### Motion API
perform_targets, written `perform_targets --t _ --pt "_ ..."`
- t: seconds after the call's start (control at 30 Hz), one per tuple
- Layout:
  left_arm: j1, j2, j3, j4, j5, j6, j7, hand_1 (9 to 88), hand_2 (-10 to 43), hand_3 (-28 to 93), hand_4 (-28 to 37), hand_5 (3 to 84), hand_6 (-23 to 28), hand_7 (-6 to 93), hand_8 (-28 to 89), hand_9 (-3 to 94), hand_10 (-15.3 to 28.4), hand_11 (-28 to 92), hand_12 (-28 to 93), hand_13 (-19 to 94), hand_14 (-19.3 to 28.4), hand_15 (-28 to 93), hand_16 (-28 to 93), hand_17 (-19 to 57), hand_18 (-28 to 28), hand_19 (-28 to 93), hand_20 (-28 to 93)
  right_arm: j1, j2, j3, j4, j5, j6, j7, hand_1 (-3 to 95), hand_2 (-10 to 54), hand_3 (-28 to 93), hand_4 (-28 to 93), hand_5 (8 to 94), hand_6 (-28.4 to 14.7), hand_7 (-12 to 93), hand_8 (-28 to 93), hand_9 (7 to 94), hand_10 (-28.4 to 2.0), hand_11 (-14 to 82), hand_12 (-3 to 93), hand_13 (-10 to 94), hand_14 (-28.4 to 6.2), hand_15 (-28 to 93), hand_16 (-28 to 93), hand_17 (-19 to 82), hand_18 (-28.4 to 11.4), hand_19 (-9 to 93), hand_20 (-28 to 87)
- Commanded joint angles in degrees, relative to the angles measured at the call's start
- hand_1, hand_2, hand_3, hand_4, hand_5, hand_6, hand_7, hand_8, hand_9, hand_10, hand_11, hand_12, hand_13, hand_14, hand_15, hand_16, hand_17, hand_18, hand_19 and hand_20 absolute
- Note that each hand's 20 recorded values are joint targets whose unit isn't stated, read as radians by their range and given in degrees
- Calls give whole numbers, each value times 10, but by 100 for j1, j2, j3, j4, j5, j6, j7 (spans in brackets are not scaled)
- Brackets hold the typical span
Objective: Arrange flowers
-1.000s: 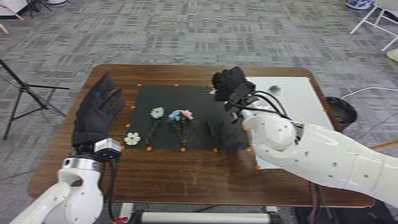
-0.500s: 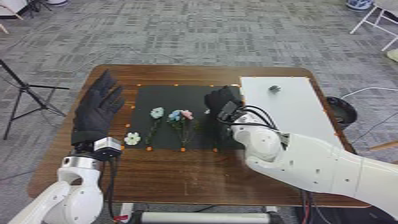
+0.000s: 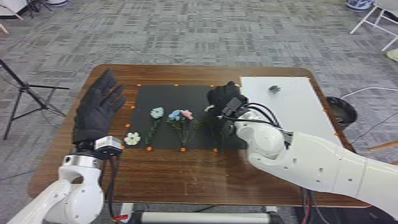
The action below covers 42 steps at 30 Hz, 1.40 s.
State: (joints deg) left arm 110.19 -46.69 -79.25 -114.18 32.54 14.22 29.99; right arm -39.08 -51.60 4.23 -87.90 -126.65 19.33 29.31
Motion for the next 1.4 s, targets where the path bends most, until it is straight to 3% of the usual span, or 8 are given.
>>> perform_targets --t 0.03,0.27,0.63,0.83,1.0,1.1,1.27,1.4 --pt "130 -43 -81 -66 30 -66 -32 243 -49 684 -274 258 11 154 -72 191 92 139 203 151 131 175 83 -130 186 314 127 -54 295 314 -407 80 -280 -98 281 -95 816 -283 562 1 381 -166 578 -116 435 302 549 -83 807 281 225 -192 777 536" --pt "52 -88 -33 -32 36 -29 -35 244 -48 683 -274 259 11 154 -72 191 93 139 203 151 131 175 83 -130 186 314 127 38 491 567 -83 4 -337 -40 256 -95 843 -283 492 -12 361 -157 508 -125 416 297 495 -92 806 267 199 -194 762 538" --pt "129 -92 -89 -62 30 23 -28 245 -49 684 -274 259 12 153 -72 191 93 140 203 151 131 176 82 -130 186 315 127 273 907 812 788 859 -906 623 299 -95 890 -280 313 -77 191 -98 337 -164 204 219 406 -111 798 177 170 -188 752 518" --pt "91 -92 -61 -47 34 10 -2 244 -48 684 -275 259 11 155 -73 191 93 139 203 151 131 176 82 -130 186 315 127 295 840 732 1248 953 -1088 501 270 -95 855 -282 310 -81 176 -89 357 -167 171 199 415 -109 791 166 168 -189 751 516" --pt "81 -89 -50 -46 10 9 23 244 -48 683 -275 259 11 155 -73 192 92 139 203 152 131 175 82 -131 186 314 127 142 822 845 1456 899 -1175 180 266 -95 826 -283 385 -54 205 -101 454 -126 243 207 455 -94 779 182 164 -193 741 519" --pt "91 -83 -57 -51 11 24 24 243 -48 683 -275 259 11 154 -73 193 93 140 204 152 131 176 82 -130 186 314 127 167 812 739 1524 955 -1049 -6 279 -95 839 -283 413 -34 236 -120 483 -97 270 205 476 -82 771 196 167 -192 735 518" --pt "116 -83 -68 -63 5 6 33 243 -50 687 -276 259 11 154 -72 194 94 141 203 152 131 175 82 -130 186 313 126 310 686 409 1725 919 -583 -239 296 -95 845 -283 413 -22 264 -136 485 -91 276 203 498 -70 770 209 177 -191 735 515" --pt "105 -92 -61 -60 4 15 28 244 -49 684 -277 259 12 155 -73 194 93 140 201 152 131 175 82 -130 186 314 127 344 641 250 1717 702 -357 -170 329 -95 858 -282 481 7 311 -159 540 -89 304 209 539 -59 760 215 195 -186 739 511"
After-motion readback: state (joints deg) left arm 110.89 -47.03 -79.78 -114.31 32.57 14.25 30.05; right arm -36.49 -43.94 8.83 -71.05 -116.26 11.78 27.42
